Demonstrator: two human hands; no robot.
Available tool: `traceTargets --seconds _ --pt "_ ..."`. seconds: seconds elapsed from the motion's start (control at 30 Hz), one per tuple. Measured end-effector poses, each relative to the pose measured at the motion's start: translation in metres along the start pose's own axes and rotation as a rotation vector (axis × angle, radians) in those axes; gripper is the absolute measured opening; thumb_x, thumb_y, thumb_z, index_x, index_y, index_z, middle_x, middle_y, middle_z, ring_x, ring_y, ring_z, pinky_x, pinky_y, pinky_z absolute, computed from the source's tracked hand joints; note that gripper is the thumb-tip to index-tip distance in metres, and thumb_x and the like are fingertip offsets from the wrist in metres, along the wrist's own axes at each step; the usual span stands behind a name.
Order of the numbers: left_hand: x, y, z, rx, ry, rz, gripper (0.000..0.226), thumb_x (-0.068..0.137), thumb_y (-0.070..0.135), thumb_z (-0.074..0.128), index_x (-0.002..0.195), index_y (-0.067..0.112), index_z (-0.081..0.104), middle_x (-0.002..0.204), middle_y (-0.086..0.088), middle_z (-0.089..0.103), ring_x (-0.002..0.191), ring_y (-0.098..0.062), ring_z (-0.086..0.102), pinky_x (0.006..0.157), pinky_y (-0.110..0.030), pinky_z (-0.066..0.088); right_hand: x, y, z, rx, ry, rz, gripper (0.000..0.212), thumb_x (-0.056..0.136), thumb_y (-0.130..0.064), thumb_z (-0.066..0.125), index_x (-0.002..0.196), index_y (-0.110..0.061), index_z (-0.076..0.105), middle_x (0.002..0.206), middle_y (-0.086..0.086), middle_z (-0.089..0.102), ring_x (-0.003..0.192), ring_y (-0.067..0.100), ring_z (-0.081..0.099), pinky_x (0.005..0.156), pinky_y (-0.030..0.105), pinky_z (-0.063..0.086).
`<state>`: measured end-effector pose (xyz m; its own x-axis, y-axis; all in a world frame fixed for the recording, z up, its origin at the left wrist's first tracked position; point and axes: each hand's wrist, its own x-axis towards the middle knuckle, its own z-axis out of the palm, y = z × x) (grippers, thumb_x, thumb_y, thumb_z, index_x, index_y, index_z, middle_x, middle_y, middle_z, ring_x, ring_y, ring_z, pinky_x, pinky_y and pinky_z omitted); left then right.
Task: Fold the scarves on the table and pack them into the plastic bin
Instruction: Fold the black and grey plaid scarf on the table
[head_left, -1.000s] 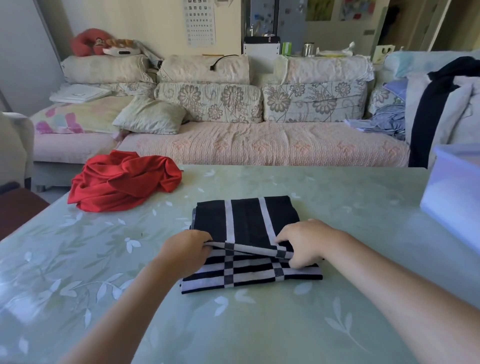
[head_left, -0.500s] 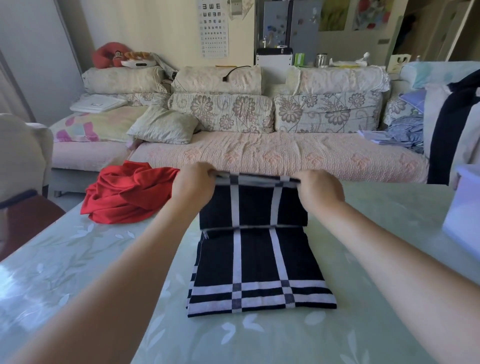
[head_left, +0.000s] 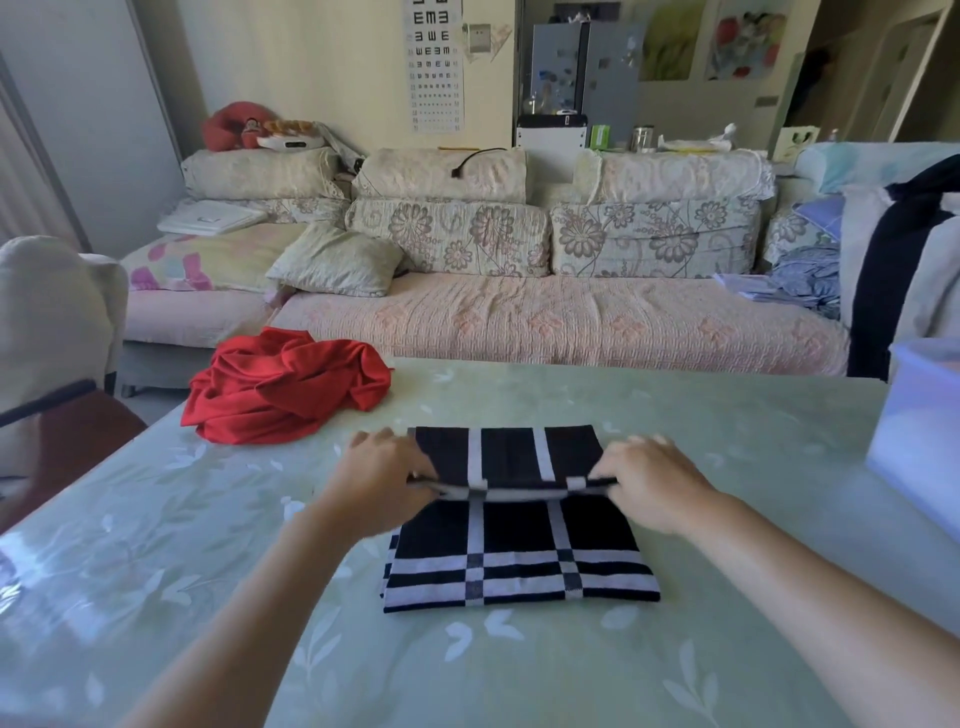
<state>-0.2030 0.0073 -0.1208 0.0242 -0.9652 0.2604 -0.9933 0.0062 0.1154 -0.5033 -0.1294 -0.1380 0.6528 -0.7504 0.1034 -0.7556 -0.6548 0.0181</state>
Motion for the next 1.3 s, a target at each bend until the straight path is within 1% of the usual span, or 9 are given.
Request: traceTargets --seconds 0.2,0.43,0.57,0.67,0.8,0.93,1.03,1.17,1.3 --pt "-0.036 0.012 0.020 -0.137 -0.409 -0.034 0.011 0.081 0.029 0.062 0.089 0.029 0.070 0.091 0.015 0.064 0.085 -0.005 0.059 0.077 -0.025 0.052 -0.035 0.004 0.012 0.196 -0.243 -0.051 0.035 0.084 -0.005 0.052 0.099 -0.026 0.074 0.092 -0.021 0.053 0.088 0.005 0.053 0.068 0.008 0.035" --pt "-0.039 0.019 0.028 -0.079 -0.425 -0.096 0.039 0.090 0.055 0.050 0.081 0.022 0.068 0.091 0.010 0.066 0.087 -0.012 0.061 0.077 -0.027 0.044 -0.039 -0.017 0.011 0.204 -0.403 0.041 0.011 0.080 -0.036 0.059 0.076 -0.030 0.066 0.084 -0.015 0.065 0.082 0.007 0.062 0.073 0.026 0.052" --pt "-0.022 0.034 0.058 -0.164 -0.042 0.013 0.028 0.100 0.034 0.043 0.118 0.025 0.063 0.123 0.008 0.058 0.118 -0.017 0.051 0.098 -0.031 0.043 -0.027 -0.038 0.022 0.242 -0.174 -0.029 0.030 0.095 -0.039 0.050 0.122 -0.035 0.063 0.134 -0.013 0.053 0.129 0.015 0.046 0.103 0.031 0.040" --pt "-0.027 0.044 0.089 -0.084 -0.286 0.029 0.060 0.101 0.057 0.026 0.155 0.032 0.018 0.161 0.011 0.016 0.150 -0.017 0.009 0.121 -0.038 0.013 -0.026 -0.053 0.044 0.231 -0.308 -0.062 0.063 0.099 -0.055 0.042 0.156 -0.041 0.020 0.167 -0.003 0.004 0.153 0.015 0.000 0.123 0.038 0.011" --pt "-0.035 0.035 0.106 0.060 -0.355 0.085 0.090 0.073 0.075 -0.012 0.154 0.038 -0.006 0.162 0.010 -0.014 0.150 -0.018 -0.013 0.119 -0.038 -0.009 -0.038 -0.049 0.067 0.087 -0.407 -0.120 0.085 0.091 -0.072 0.038 0.154 -0.045 -0.013 0.162 -0.004 -0.028 0.148 0.010 -0.027 0.123 0.042 -0.009" --pt "-0.041 0.022 0.108 0.041 -0.311 0.142 0.084 0.082 0.080 0.005 0.155 0.038 -0.001 0.162 0.012 -0.011 0.150 -0.014 -0.014 0.119 -0.034 -0.010 -0.040 -0.040 0.067 0.010 -0.282 -0.196 0.073 0.096 -0.061 0.035 0.155 -0.048 -0.006 0.166 -0.003 -0.013 0.153 0.015 -0.009 0.124 0.040 0.005" --pt "-0.042 0.014 0.103 -0.021 -0.229 0.243 0.084 0.084 0.080 0.038 0.153 0.035 0.025 0.160 0.012 0.018 0.148 -0.012 0.012 0.120 -0.032 0.013 -0.041 -0.031 0.066 -0.083 -0.145 -0.309 0.067 0.095 -0.035 0.047 0.157 -0.035 0.021 0.163 0.003 0.023 0.149 0.022 0.026 0.110 0.041 0.039" --pt "-0.041 0.020 0.089 -0.165 -0.117 0.327 0.044 0.082 0.037 0.063 0.125 0.027 0.061 0.115 0.012 0.058 0.107 -0.009 0.049 0.084 -0.030 0.052 -0.048 -0.024 0.065 -0.089 -0.128 -0.314 0.072 0.087 -0.005 0.050 0.154 -0.019 0.031 0.157 -0.003 0.032 0.141 0.018 0.035 0.094 0.038 0.050" --pt "-0.045 0.028 0.083 -0.062 -0.274 0.262 0.074 0.072 -0.004 0.050 0.138 0.029 0.044 0.128 0.011 0.048 0.113 -0.015 0.045 0.084 -0.036 0.052 -0.050 -0.020 0.064 0.035 -0.110 -0.202 0.064 0.080 0.007 0.042 0.137 -0.021 0.049 0.136 -0.007 0.053 0.119 0.022 0.054 0.083 0.037 0.050"
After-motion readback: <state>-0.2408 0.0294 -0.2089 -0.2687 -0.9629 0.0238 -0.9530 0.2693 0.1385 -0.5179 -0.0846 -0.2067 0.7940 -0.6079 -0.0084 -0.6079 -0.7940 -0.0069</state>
